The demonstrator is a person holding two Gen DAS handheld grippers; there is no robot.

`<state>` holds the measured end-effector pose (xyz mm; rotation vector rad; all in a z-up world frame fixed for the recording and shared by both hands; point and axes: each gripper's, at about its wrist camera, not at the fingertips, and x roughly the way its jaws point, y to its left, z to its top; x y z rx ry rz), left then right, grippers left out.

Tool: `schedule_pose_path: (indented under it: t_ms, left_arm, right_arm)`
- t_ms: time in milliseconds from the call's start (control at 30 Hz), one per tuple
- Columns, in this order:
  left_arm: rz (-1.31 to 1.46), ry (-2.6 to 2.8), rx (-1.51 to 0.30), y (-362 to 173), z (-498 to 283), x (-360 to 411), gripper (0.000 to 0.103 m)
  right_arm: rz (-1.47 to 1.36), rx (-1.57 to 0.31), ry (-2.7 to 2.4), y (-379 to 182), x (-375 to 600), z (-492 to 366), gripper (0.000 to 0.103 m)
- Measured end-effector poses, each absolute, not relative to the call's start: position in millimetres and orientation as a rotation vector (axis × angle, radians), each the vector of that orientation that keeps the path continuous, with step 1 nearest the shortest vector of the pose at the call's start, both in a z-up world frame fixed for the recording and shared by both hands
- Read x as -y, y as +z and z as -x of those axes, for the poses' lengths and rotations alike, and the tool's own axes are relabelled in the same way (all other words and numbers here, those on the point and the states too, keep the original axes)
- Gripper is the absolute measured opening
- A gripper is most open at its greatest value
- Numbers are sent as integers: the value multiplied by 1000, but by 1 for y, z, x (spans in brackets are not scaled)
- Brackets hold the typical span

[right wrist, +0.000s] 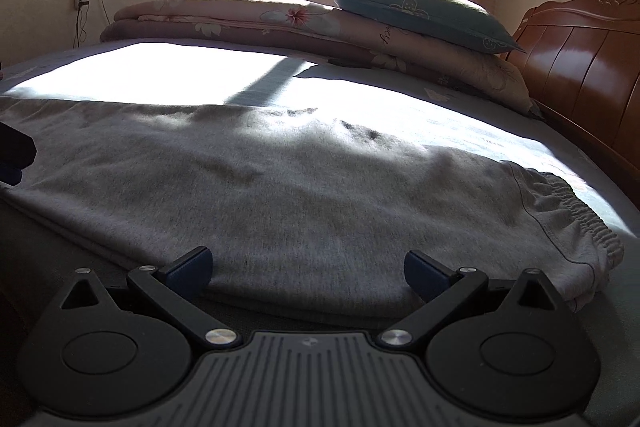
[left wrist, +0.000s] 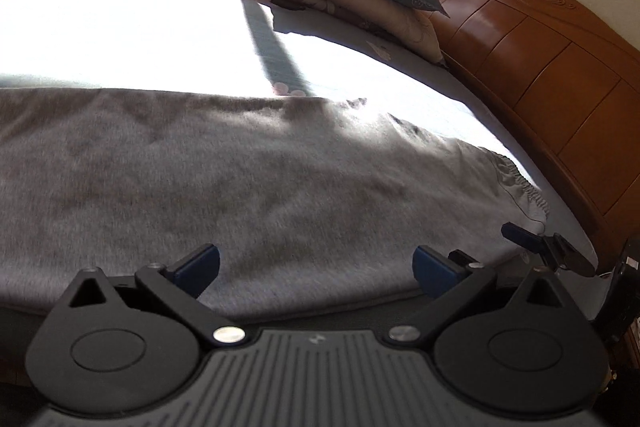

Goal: Fold clothes

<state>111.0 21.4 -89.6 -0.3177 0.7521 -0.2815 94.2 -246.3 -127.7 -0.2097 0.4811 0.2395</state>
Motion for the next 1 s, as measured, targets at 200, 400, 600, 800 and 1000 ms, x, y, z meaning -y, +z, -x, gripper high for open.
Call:
schedule_pose_path:
  t_ms: [200, 400, 600, 800, 1000]
  left_arm:
    - [259, -245, -790, -104, -117, -14, 102]
    - [221, -228, -790, -111, -114, -13, 102]
    - [253, -235, -785, -111, -113, -18, 102]
    - [253, -248, -785, -111, -113, -19, 102]
    - [256, -252, -779, -112, -112, -20, 102]
  right_arm:
    - [203, -510, 254, -128, 242, -100, 103]
    - [126, -553, 278, -130, 251, -103, 103]
    - [-23, -529, 93, -116, 290, -124, 103]
    - [-154, -601, 61, -117, 320, -136, 103]
    - [-125, -509, 19, -101, 333, -127, 103]
